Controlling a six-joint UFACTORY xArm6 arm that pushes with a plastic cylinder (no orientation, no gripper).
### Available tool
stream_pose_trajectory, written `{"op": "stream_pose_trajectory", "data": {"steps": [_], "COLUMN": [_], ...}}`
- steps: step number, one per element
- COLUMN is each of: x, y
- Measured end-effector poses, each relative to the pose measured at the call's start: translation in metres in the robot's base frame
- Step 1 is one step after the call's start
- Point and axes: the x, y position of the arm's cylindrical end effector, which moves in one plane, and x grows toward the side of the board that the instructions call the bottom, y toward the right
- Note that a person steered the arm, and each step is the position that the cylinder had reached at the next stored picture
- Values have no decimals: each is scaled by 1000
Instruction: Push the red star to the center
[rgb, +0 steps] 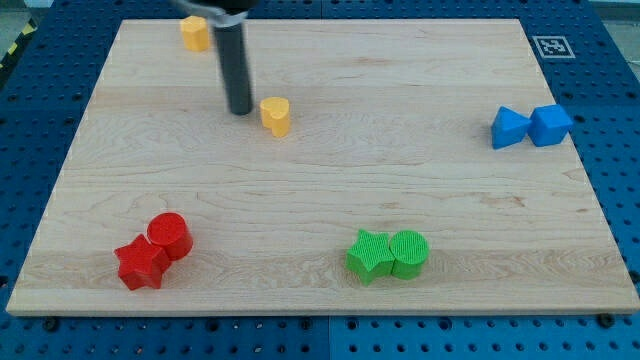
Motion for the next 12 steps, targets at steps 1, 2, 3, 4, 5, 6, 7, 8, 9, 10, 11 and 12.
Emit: {"op": "stream_pose_trajectory", "data": {"steps": [1,2,3,4,5,6,7,8,9,10,11,12], "x": [40,139,232,239,239,238,228,206,188,165,152,154], "y": [-68,-82,-98,-94,-49,-29,-32,-34,-34,-29,-18,17]}}
